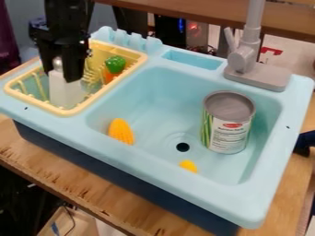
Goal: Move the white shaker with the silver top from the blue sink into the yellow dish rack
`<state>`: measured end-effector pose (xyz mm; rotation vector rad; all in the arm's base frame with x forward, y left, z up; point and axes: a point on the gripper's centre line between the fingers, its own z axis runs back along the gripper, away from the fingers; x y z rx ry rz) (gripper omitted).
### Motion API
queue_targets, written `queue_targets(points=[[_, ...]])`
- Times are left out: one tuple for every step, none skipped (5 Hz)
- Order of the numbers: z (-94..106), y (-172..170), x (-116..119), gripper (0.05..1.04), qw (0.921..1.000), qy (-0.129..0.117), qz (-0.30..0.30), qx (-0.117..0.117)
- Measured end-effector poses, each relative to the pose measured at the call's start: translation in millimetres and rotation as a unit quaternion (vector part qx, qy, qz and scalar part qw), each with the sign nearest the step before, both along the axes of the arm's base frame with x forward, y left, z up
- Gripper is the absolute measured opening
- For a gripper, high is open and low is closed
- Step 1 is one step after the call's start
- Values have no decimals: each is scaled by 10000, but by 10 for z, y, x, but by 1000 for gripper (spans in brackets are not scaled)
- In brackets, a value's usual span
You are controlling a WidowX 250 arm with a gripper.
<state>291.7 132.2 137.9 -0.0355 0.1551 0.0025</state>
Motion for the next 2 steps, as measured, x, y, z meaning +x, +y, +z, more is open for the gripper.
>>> queue_targets(points=[[-13,35,51,620,10000,2,30,47],[-1,28,69,697,10000,-44,13,-5]])
